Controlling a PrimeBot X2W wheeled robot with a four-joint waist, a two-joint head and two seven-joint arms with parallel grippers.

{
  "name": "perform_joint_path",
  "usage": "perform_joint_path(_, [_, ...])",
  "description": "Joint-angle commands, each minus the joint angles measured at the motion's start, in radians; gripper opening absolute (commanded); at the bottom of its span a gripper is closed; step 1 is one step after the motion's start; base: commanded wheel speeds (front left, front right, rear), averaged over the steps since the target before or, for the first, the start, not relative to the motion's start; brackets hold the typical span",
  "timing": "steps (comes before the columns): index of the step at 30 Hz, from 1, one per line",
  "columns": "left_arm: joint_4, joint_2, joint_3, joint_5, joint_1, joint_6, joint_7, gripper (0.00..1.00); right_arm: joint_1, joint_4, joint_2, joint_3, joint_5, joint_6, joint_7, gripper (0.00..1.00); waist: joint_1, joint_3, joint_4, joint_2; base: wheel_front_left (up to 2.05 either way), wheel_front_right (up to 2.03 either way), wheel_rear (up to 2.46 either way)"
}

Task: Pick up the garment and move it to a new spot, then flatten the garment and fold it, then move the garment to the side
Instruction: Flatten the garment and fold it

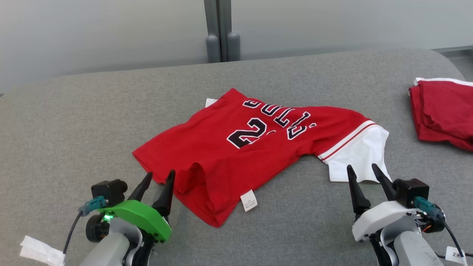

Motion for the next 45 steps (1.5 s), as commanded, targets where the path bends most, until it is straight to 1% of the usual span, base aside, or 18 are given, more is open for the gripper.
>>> perform_joint_path(1, [0.018, -0.001, 0.02, 0.006, -0.022, -0.003, 0.0, 1.0, -0.015, -0.006, -0.004, 0.001, -0.007, -0.002, 0.0, 1.0, 0.0001, 0.044, -0.03, 0.0, 0.0, 0.0, 0.0])
perform_joint_path(5, [0.079, 0.0, 0.042, 0.02, -0.047, -0.003, 0.0, 1.0, -0.03, -0.013, -0.004, -0.002, -0.016, -0.002, 0.0, 1.0, 0.0001, 0.083, -0.044, 0.0, 0.0, 0.0, 0.0])
perform_joint_path(7, [0.119, -0.009, 0.023, 0.01, -0.054, -0.003, 0.0, 1.0, -0.036, -0.016, -0.003, -0.004, -0.02, -0.002, 0.0, 1.0, 0.0001, 0.098, -0.048, 0.0, 0.0, 0.0, 0.0])
perform_joint_path(11, [0.203, -0.022, -0.014, -0.042, -0.089, -0.003, 0.009, 1.0, -0.047, -0.02, -0.003, 0.001, -0.023, -0.002, 0.0, 1.0, 0.0001, 0.117, -0.056, 0.0, 0.0, 0.0, 0.0])
perform_joint_path(13, [0.223, -0.041, -0.036, -0.091, -0.085, -0.003, 0.031, 1.0, -0.05, -0.02, -0.004, 0.004, -0.02, -0.002, 0.0, 1.0, 0.0001, 0.121, -0.059, 0.0, 0.0, 0.0, 0.0])
perform_joint_path(16, [0.199, -0.063, -0.062, -0.167, -0.076, -0.003, 0.072, 1.0, -0.052, -0.02, -0.003, 0.005, -0.014, -0.002, 0.0, 1.0, 0.0001, 0.124, -0.059, 0.0, 0.0, 0.0, 0.0])
perform_joint_path(19, [0.163, -0.056, -0.085, -0.223, -0.082, -0.003, 0.072, 1.0, -0.052, -0.016, -0.004, 0.004, -0.012, -0.002, 0.0, 1.0, 0.0001, 0.123, -0.057, 0.0, 0.0, 0.0, 0.0])
perform_joint_path(20, [0.155, -0.048, -0.093, -0.23, -0.089, -0.003, 0.063, 0.98, -0.052, -0.015, -0.004, 0.006, -0.012, -0.002, 0.0, 1.0, 0.0001, 0.122, -0.056, 0.0, 0.0, 0.0, 0.0])
perform_joint_path(21, [0.149, -0.041, -0.101, -0.244, -0.092, -0.003, 0.056, 0.44, -0.051, -0.013, -0.004, 0.007, -0.012, -0.002, 0.0, 1.0, 0.0001, 0.121, -0.056, 0.0, 0.0, 0.0, 0.0])
perform_joint_path(22, [0.144, -0.034, -0.11, -0.246, -0.095, -0.003, 0.05, 0.0, -0.05, -0.012, -0.004, 0.009, -0.012, -0.002, 0.0, 1.0, 0.0001, 0.119, -0.056, 0.0, 0.0, 0.0, 0.0])
perform_joint_path(28, [0.108, 0.009, -0.145, -0.251, -0.125, -0.003, 0.005, 0.0, -0.046, -0.002, -0.004, 0.003, -0.016, -0.002, 0.0, 1.0, 0.0001, 0.099, -0.05, 0.0, 0.0, 0.0, 0.0])
perform_joint_path(30, [0.091, 0.021, -0.145, -0.233, -0.129, -0.003, 0.0, 0.0, -0.034, 0.002, -0.004, -0.002, -0.016, -0.002, 0.0, 1.0, 0.0001, 0.083, -0.044, 0.0, 0.0, 0.0, 0.0])
perform_joint_path(31, [0.077, 0.026, -0.127, -0.225, -0.132, -0.003, -0.002, 0.0, -0.027, 0.005, -0.004, -0.005, -0.013, -0.002, 0.0, 1.0, 0.0001, 0.076, -0.039, 0.0, 0.0, 0.0, 0.0])
perform_joint_path(37, [-0.01, 0.053, 0.008, -0.091, -0.135, -0.003, -0.001, 0.0, -0.012, 0.009, -0.003, -0.013, -0.004, -0.002, 0.0, 1.0, 0.0001, 0.053, -0.02, 0.0, 0.0, 0.0, 0.0])
perform_joint_path(39, [-0.006, 0.068, 0.017, -0.056, -0.144, -0.003, -0.001, 0.0, -0.016, 0.008, -0.004, -0.007, -0.001, -0.002, 0.0, 1.0, 0.0001, 0.058, -0.023, 0.0, 0.0, 0.0, 0.0])
perform_joint_path(42, [0.023, 0.092, 0.017, -0.04, -0.175, -0.003, -0.001, 0.0, -0.039, 0.002, -0.004, 0.009, 0.003, -0.002, 0.0, 1.0, 0.0001, 0.08, -0.037, 0.0, 0.0, 0.0, 0.0])
perform_joint_path(45, [0.057, 0.102, 0.015, -0.042, -0.201, -0.003, -0.001, 0.0, -0.049, -0.002, -0.004, 0.025, 0.006, -0.002, 0.0, 1.0, 0.0001, 0.096, -0.053, 0.0, 0.0, 0.0, 0.0])
